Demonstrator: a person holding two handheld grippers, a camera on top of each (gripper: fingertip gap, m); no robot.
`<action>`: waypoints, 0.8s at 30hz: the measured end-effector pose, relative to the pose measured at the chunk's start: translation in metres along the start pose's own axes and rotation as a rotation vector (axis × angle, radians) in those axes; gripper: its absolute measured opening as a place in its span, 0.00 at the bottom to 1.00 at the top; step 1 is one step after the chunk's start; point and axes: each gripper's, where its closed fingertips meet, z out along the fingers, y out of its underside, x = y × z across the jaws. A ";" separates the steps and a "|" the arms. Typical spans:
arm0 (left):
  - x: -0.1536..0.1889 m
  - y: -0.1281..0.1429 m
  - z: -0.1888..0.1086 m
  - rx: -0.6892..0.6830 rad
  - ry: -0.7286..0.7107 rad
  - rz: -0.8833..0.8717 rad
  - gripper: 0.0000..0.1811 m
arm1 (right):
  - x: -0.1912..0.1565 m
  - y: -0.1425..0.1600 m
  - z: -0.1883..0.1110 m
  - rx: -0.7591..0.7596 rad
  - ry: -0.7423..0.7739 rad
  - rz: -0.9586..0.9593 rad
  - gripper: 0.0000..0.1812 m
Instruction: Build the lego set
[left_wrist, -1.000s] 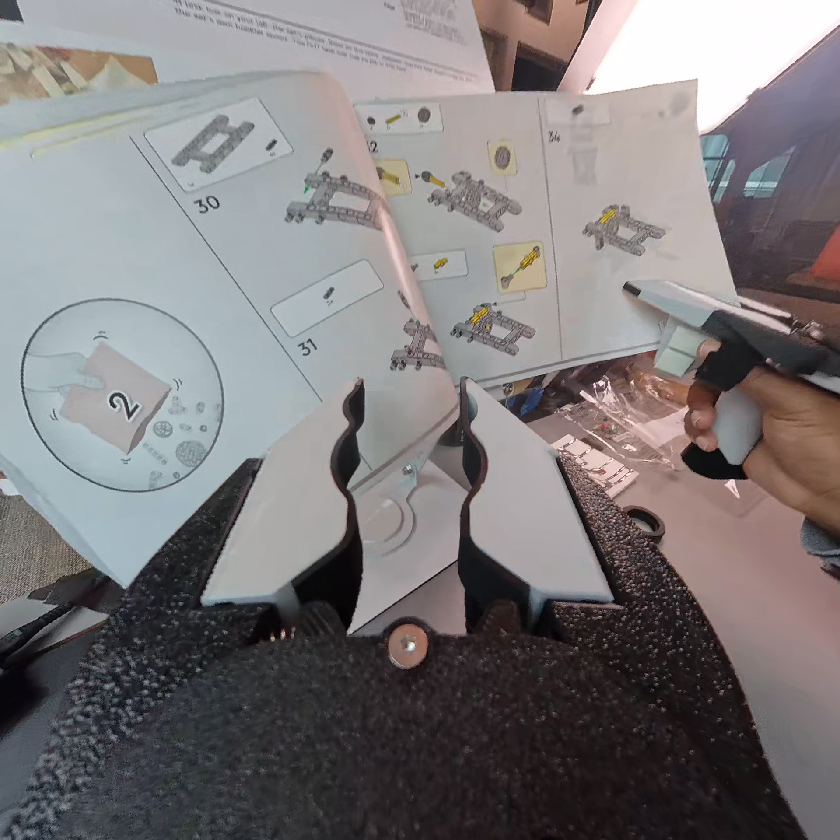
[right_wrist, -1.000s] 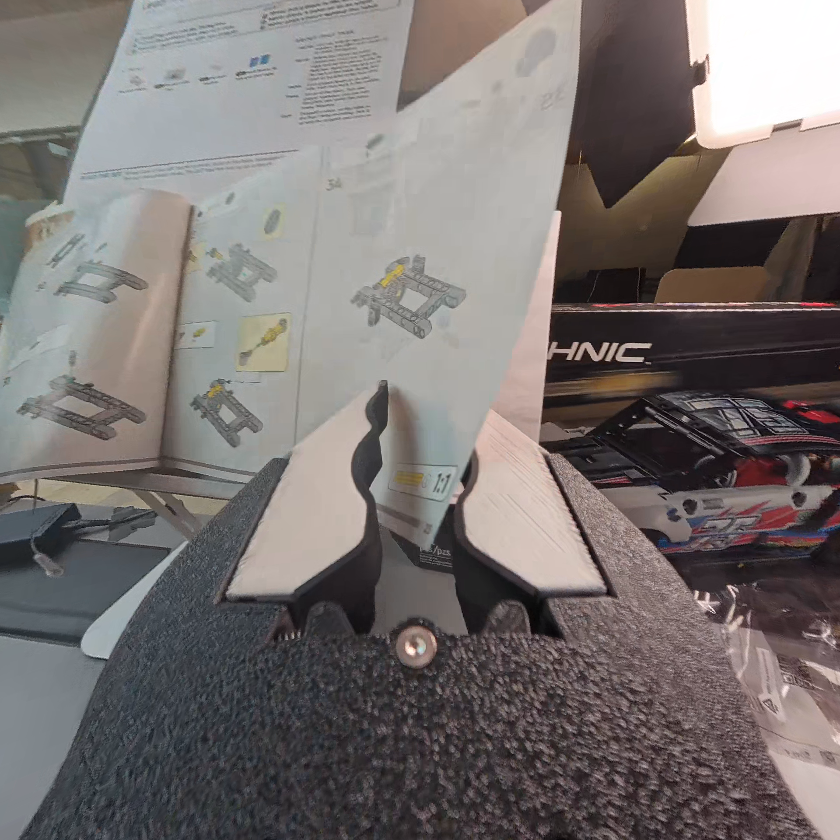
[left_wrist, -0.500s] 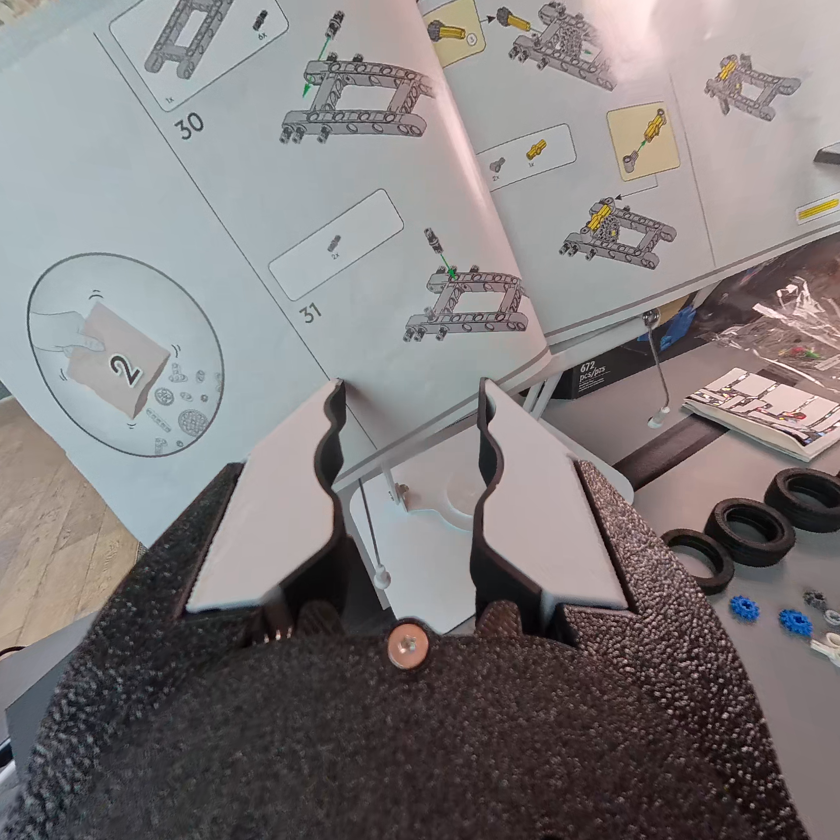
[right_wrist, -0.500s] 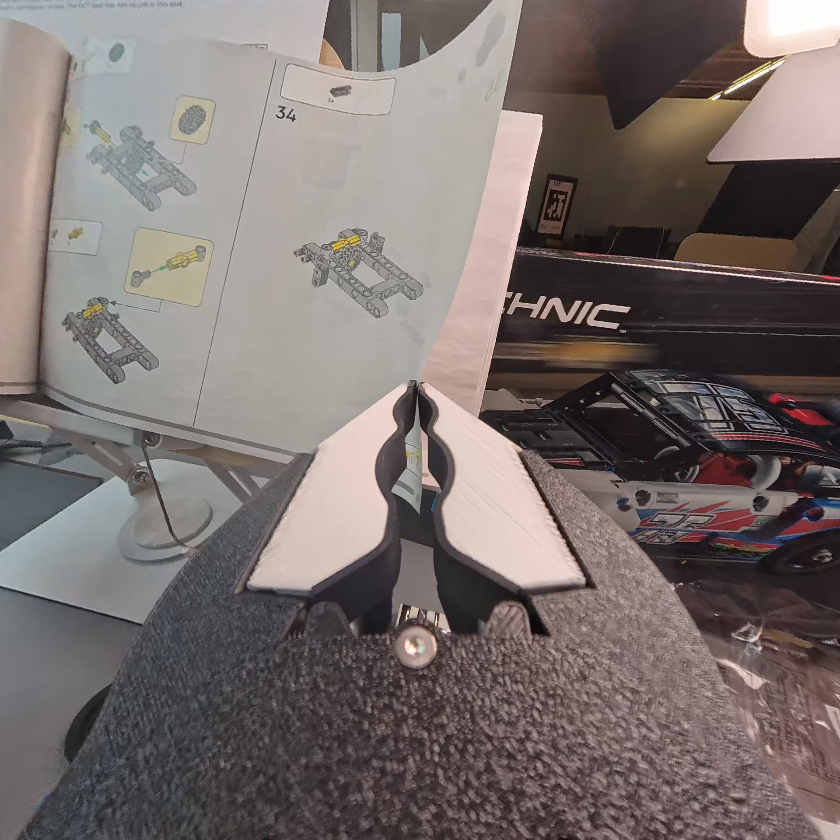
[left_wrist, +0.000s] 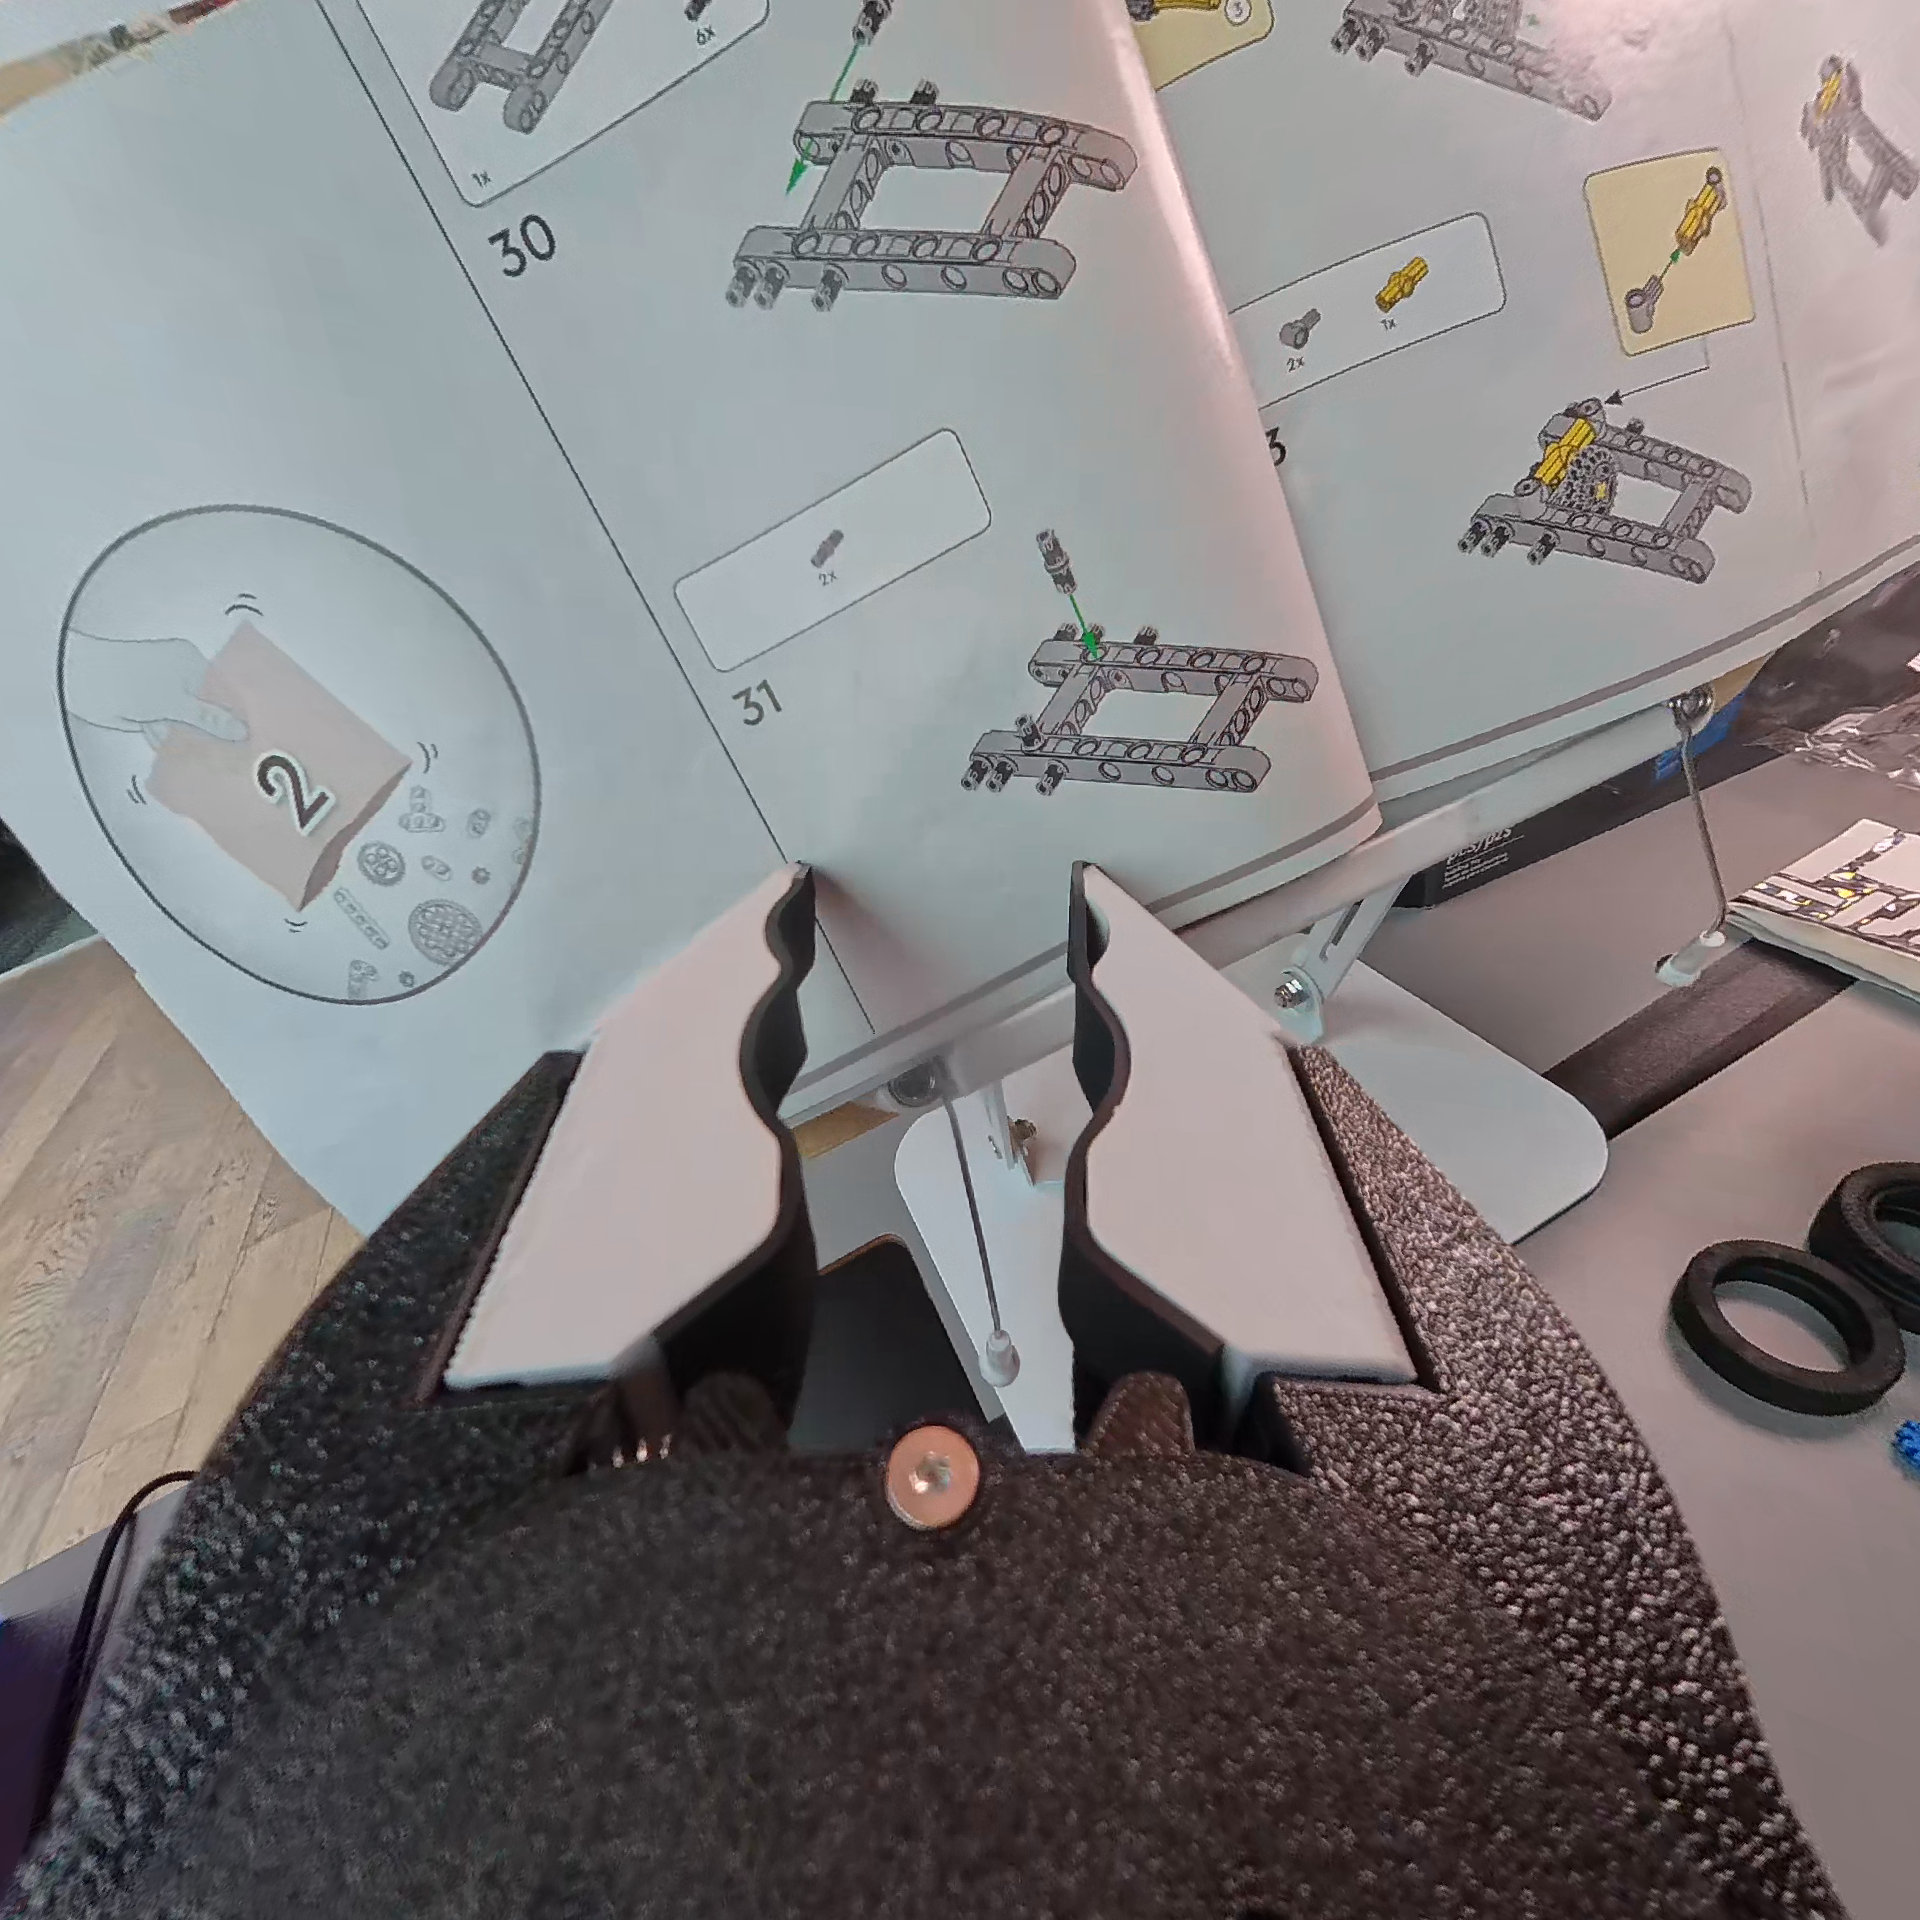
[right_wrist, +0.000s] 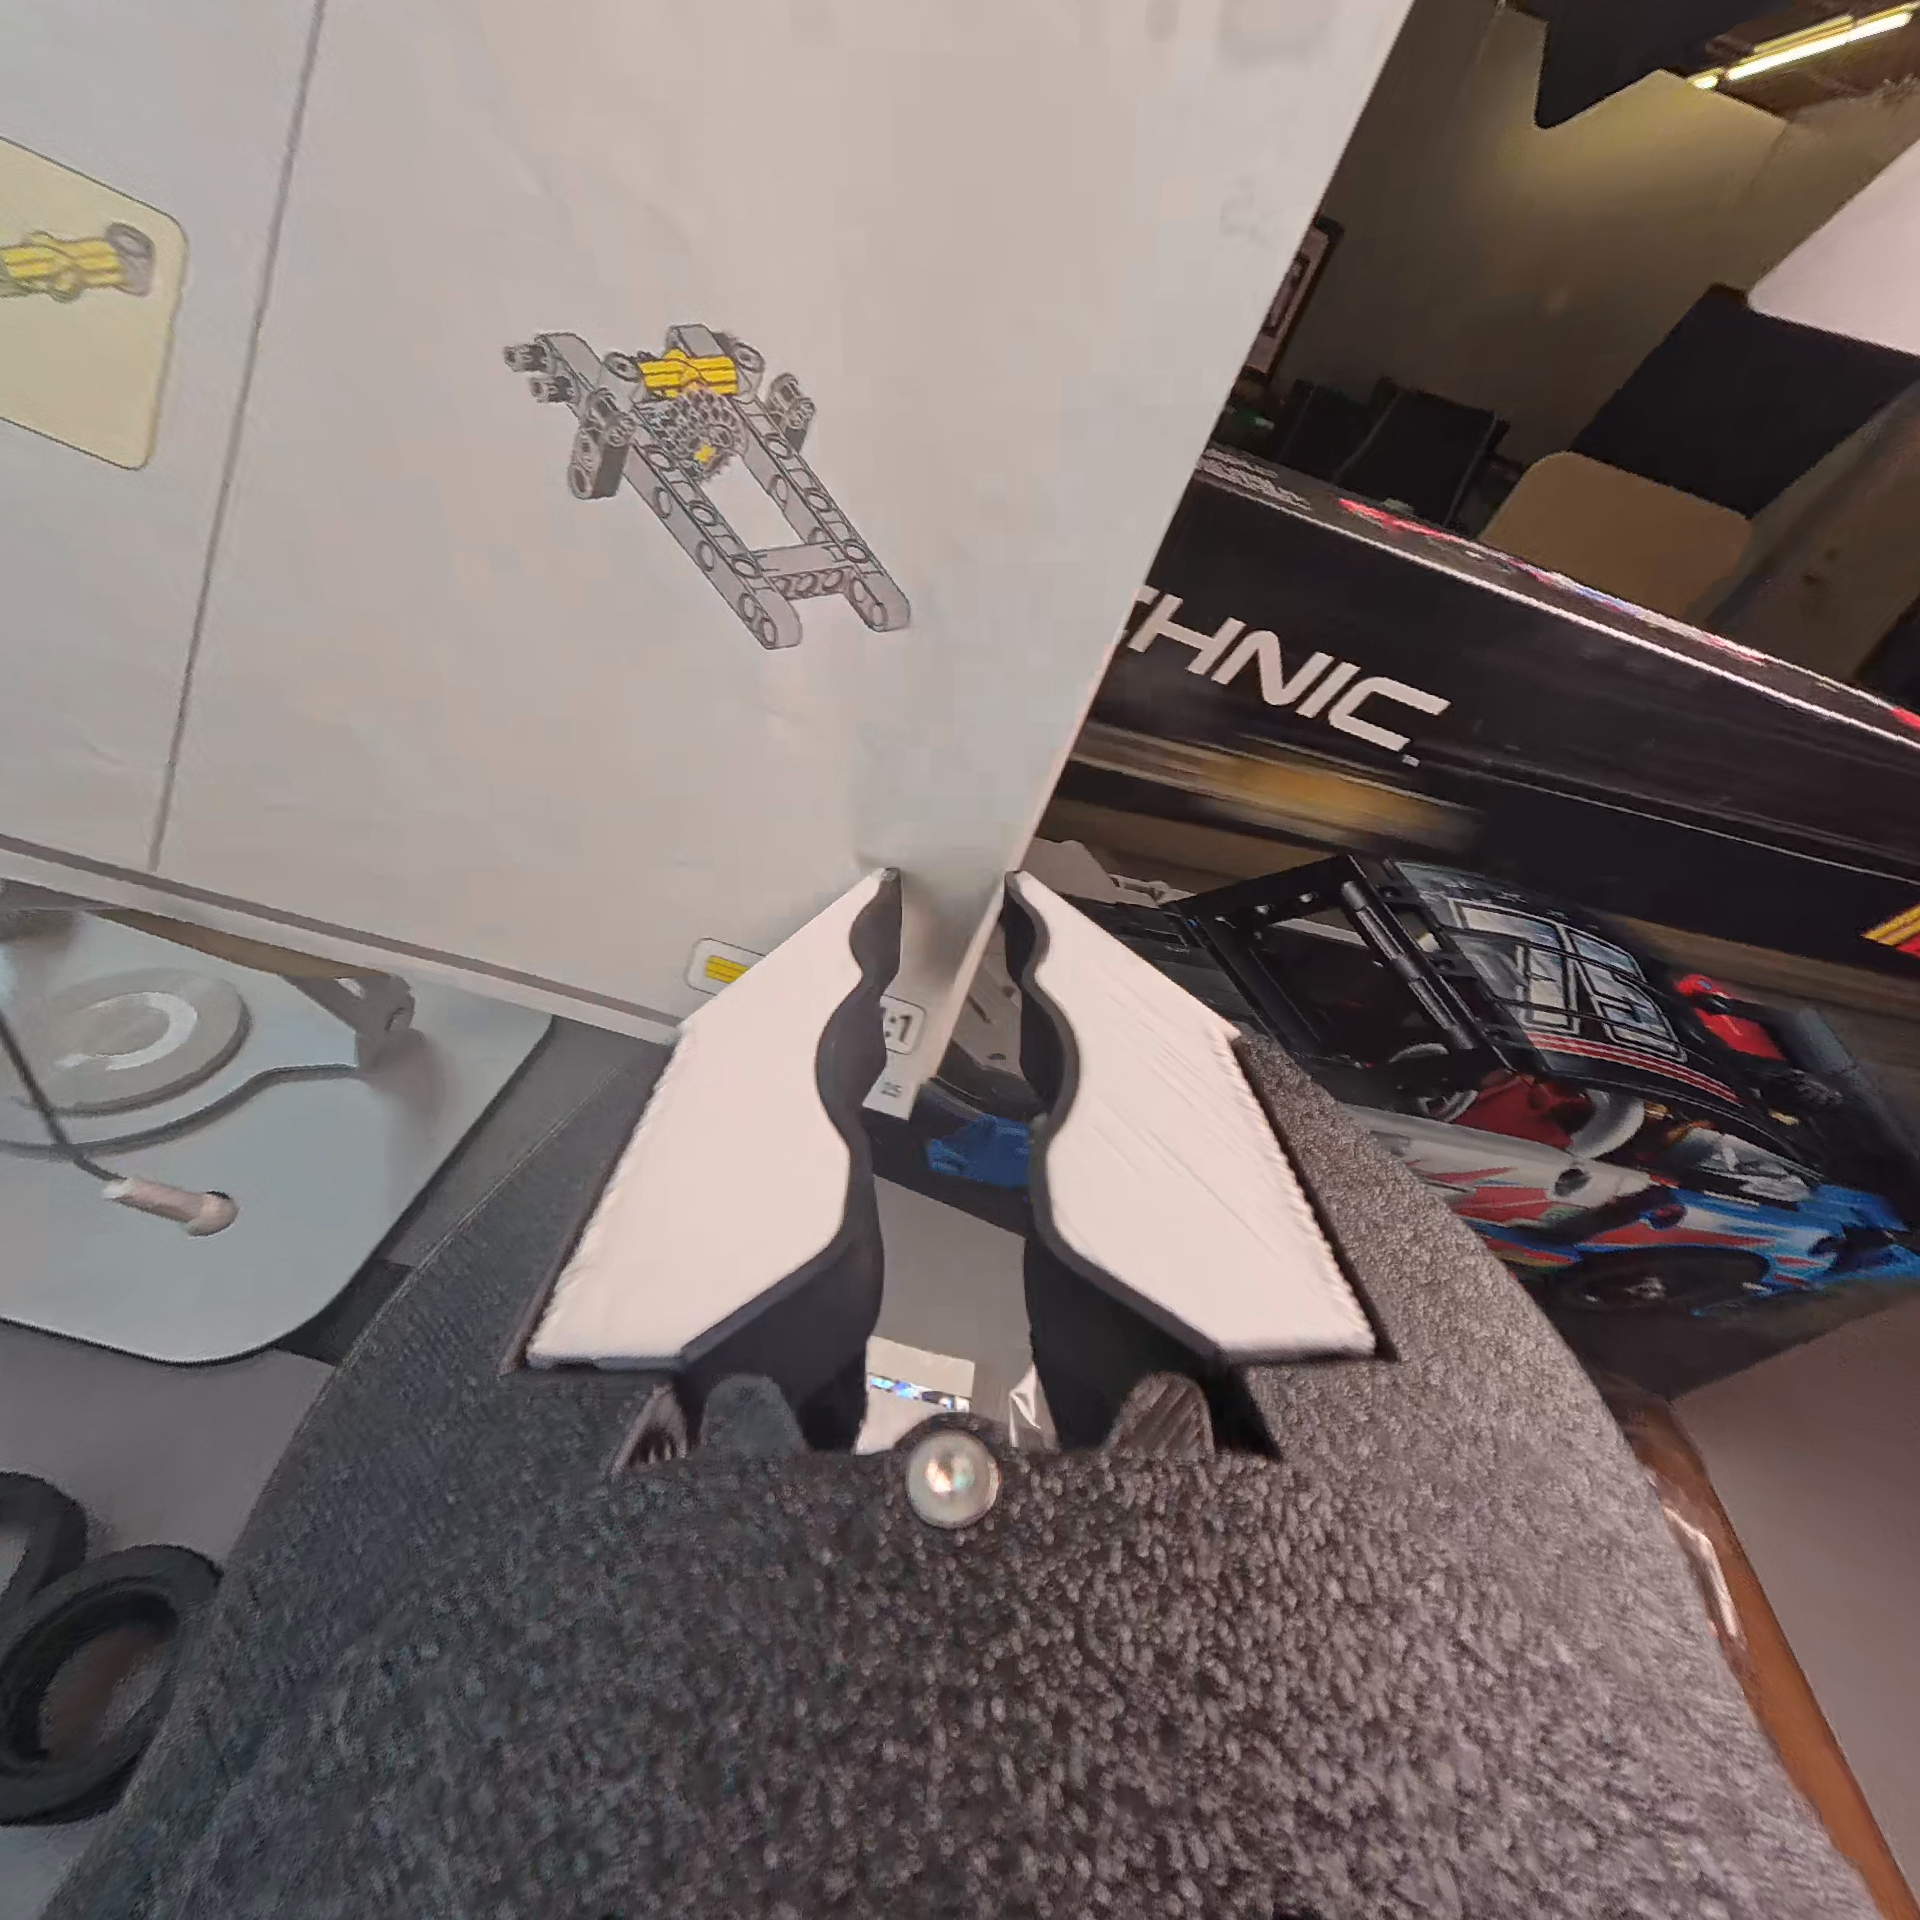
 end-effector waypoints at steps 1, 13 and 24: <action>-0.001 0.000 0.001 -0.004 -0.001 0.011 0.27 | 0.010 0.004 0.000 -0.033 0.058 -0.011 0.10; -0.007 0.001 0.008 0.015 -0.024 0.050 0.27 | -0.133 -0.079 -0.058 0.155 -0.309 -0.153 0.05; -0.022 0.011 0.001 -0.019 0.001 0.079 0.25 | -0.143 -0.047 0.004 -0.051 -0.325 -0.412 0.00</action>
